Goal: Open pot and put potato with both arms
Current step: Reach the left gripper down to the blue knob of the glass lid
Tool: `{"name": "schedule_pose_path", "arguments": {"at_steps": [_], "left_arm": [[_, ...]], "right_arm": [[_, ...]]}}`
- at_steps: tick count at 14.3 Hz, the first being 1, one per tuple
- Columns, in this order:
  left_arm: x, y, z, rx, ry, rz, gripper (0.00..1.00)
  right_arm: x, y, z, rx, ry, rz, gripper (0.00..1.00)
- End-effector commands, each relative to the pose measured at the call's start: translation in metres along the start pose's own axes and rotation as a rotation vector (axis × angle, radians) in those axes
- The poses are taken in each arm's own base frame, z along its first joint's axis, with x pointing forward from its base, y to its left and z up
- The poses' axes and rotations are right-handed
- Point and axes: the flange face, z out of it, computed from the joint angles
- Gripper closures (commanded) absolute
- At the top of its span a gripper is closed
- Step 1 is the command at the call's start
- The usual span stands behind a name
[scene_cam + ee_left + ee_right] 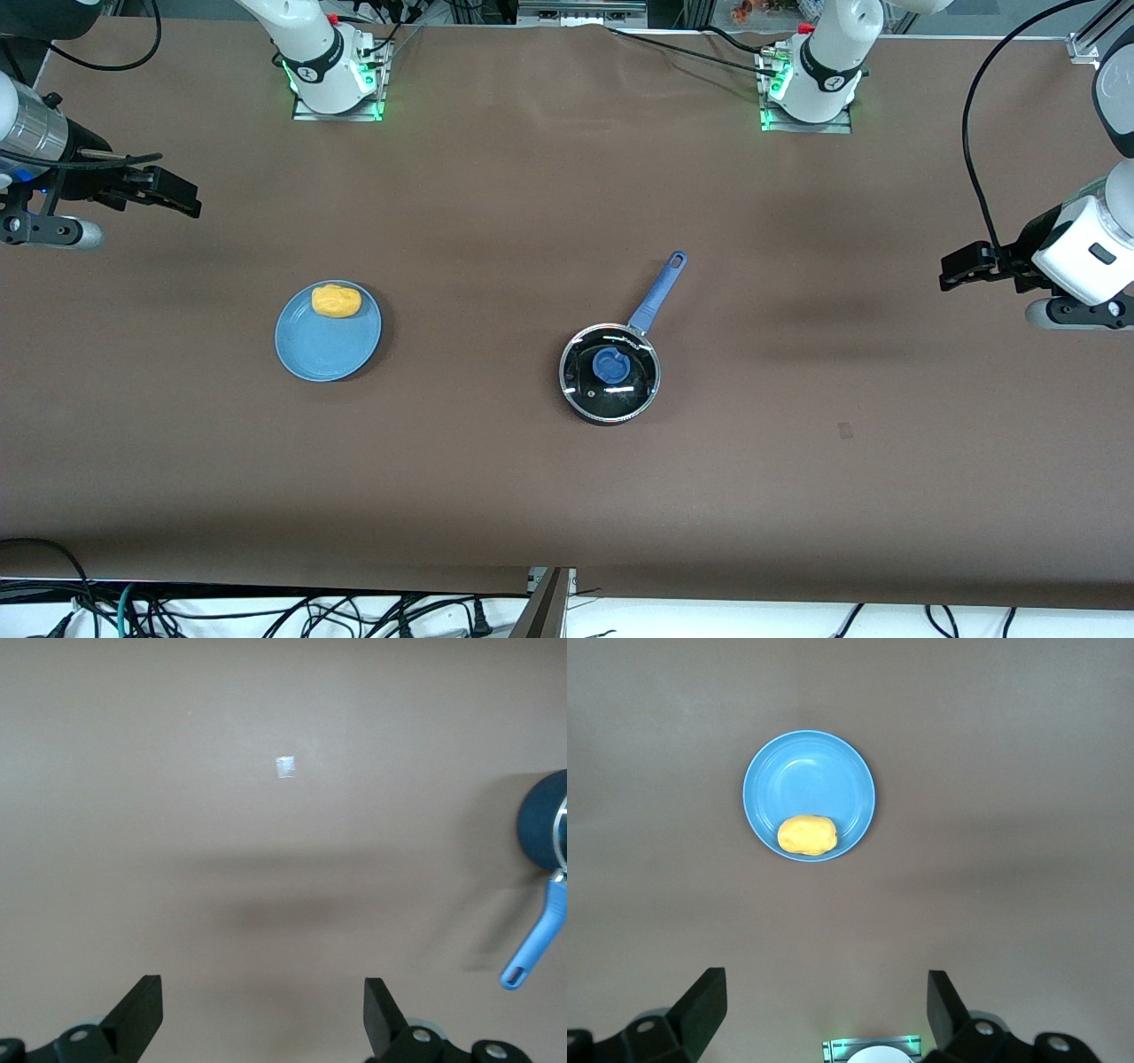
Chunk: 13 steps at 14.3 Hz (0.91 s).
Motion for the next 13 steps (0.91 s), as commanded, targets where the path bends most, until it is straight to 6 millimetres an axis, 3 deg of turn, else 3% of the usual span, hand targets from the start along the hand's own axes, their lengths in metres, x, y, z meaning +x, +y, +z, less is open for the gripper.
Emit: {"name": "schedule_pose_path", "arguments": {"at_steps": [1,5,8,13], "left_arm": [[0.005,0.003,-0.004,-0.044,0.012,-0.015,0.00],[0.007,0.023,0.002,-0.071,0.002,-0.056,0.00],[0.006,0.066,0.010,-0.071,-0.018,-0.137,0.00],[-0.001,0.185,0.049,0.005,-0.060,-0.246,0.00]], "right_arm": [[0.001,-0.003,-0.005,0.004,0.004,0.001,0.00],[0.001,-0.005,-0.005,0.001,0.005,-0.003,0.00],[0.001,-0.005,-0.005,0.003,0.003,-0.005,0.00],[0.001,-0.002,-0.004,0.002,-0.003,-0.004,0.00]]}}
